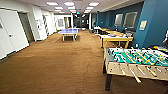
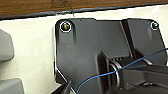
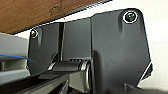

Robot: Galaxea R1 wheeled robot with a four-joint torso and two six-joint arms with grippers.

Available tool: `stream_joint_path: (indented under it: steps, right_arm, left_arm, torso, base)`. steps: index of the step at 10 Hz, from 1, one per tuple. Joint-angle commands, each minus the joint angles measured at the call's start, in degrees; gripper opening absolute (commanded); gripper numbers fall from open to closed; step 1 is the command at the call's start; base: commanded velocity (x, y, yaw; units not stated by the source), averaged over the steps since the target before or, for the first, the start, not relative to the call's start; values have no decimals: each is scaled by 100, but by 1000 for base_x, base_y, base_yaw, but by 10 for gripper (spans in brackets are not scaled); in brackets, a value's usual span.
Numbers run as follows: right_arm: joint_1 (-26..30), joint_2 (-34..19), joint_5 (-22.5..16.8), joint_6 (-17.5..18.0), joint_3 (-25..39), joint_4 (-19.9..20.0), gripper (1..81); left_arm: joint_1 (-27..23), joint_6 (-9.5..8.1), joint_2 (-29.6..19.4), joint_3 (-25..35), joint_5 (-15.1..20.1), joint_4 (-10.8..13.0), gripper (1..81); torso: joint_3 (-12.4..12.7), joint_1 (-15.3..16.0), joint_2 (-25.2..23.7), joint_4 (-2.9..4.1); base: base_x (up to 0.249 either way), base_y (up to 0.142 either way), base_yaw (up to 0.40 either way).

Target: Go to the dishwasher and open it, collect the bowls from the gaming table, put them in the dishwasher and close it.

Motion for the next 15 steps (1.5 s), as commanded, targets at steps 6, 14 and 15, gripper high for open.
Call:
stream_joint_path:
  steps: [6, 14, 15]
  right_arm:
    - [163, -36, -182, -14, 45, -41, 811]
    - [92, -168, -209, -15, -7, -199, 811]
    - [92, -168, -200, -15, -7, -199, 811]
  left_arm:
    - [-227, 30, -7, -13, 288, -46, 811]
    - [-227, 30, 248, -4, 271, -55, 811]
    - [-235, 30, 248, -12, 271, -55, 811]
  torso:
    - [0, 0, 0, 0]
    - [0, 0, 0, 0]
    - [0, 5, 5, 0]
  base:
    - [115, 0, 0]
    - [125, 0, 0]
    - [124, 0, 0]
